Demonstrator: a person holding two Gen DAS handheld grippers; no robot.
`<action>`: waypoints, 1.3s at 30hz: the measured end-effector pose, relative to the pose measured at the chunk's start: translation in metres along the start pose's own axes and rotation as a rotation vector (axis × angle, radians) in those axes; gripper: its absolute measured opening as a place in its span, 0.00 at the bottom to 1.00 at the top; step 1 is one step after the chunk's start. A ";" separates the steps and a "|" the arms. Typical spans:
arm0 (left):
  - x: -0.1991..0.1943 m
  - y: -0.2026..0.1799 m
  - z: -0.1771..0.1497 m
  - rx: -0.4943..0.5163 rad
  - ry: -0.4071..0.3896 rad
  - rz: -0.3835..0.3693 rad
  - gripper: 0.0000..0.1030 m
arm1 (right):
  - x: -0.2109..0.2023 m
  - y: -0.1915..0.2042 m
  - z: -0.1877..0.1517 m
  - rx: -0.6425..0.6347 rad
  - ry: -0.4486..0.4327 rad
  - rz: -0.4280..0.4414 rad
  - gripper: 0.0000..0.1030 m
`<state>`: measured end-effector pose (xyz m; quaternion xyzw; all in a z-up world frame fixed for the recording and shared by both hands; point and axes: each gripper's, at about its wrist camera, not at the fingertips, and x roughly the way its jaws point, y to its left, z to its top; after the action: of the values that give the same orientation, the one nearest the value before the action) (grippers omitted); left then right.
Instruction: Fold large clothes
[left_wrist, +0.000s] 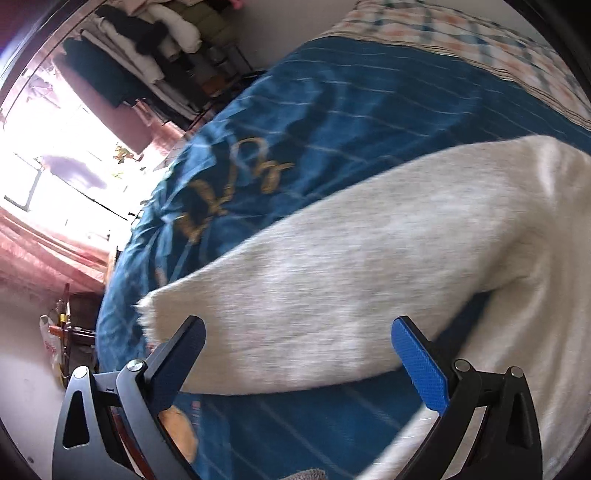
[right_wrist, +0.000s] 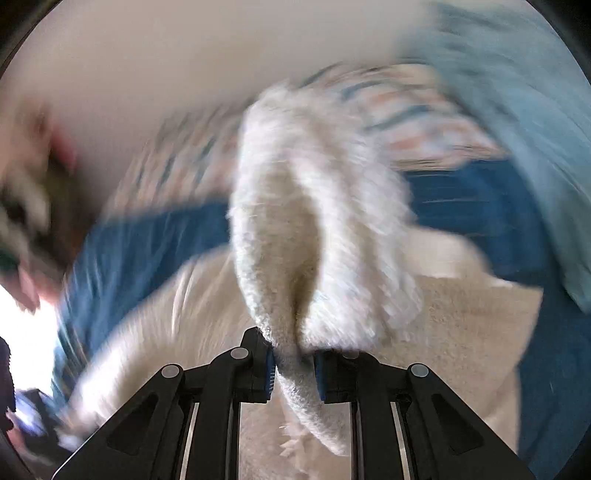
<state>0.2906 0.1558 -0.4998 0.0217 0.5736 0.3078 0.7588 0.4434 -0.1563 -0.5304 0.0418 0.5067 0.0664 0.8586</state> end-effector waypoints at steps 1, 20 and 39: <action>0.002 0.008 -0.001 0.001 -0.002 0.009 1.00 | 0.025 0.026 -0.013 -0.064 0.071 -0.008 0.17; 0.018 0.050 -0.045 0.039 0.108 -0.020 1.00 | 0.037 -0.216 -0.115 0.864 0.251 0.210 0.55; 0.034 0.083 -0.062 -0.143 0.241 -0.010 1.00 | 0.053 -0.036 -0.085 0.565 0.329 0.365 0.60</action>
<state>0.2042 0.2199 -0.5186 -0.0721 0.6372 0.3445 0.6856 0.3968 -0.1828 -0.6227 0.3553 0.6204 0.0817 0.6944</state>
